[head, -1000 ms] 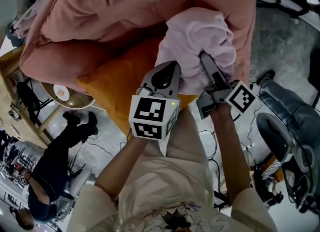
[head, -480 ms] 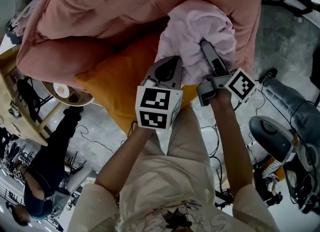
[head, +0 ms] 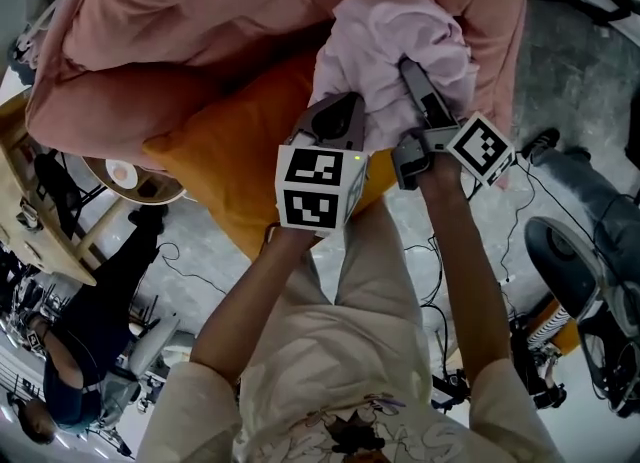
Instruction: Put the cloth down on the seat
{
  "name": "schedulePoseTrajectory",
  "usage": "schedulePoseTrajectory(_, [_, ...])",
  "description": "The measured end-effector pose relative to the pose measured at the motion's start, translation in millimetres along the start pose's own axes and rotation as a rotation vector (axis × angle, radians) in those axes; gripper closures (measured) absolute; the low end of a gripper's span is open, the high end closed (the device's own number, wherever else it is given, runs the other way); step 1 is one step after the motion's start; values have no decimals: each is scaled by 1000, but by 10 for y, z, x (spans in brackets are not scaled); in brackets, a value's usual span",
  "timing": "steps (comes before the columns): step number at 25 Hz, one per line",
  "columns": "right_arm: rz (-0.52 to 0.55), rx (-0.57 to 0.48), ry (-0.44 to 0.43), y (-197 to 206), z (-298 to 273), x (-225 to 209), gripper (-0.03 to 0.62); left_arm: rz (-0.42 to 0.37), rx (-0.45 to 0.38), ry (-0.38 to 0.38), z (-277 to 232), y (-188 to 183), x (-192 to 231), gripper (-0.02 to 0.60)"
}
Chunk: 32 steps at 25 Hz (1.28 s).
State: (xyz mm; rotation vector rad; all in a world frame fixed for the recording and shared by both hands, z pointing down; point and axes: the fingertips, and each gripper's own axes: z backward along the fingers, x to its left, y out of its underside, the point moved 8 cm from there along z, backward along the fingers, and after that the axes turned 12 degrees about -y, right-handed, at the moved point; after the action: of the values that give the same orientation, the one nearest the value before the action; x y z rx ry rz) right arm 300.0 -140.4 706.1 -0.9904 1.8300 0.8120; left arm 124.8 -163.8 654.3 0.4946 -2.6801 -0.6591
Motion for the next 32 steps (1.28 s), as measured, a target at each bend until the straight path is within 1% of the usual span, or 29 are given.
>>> schedulePoseTrajectory(4, [-18, -1, 26, 0, 27, -64, 215, -25, 8, -8, -65, 58, -42, 578])
schedulePoseTrajectory(9, [-2, 7, -37, -13, 8, -114, 208, -31, 14, -14, -89, 107, -73, 578])
schedulePoseTrajectory(11, [0, 9, -14, -16, 39, -108, 197, -36, 11, -10, -77, 113, -89, 578])
schedulePoseTrajectory(14, [43, 13, 9, -29, 57, -78, 174, -43, 10, -6, -55, 124, -83, 578])
schedulePoseTrajectory(16, [58, 18, 17, -36, 76, -42, 172, -47, 10, -5, -37, 129, -82, 578])
schedulePoseTrajectory(22, [40, -10, 29, -4, 175, 18, 172, -63, 12, 5, 60, 152, -80, 578])
schedulePoseTrajectory(28, [29, -47, 40, 84, 314, 110, 172, -95, 21, 20, 188, 223, -49, 578])
schedulePoseTrajectory(32, [17, -65, 43, 135, 428, 102, 174, -91, 13, 26, 261, 230, -57, 578])
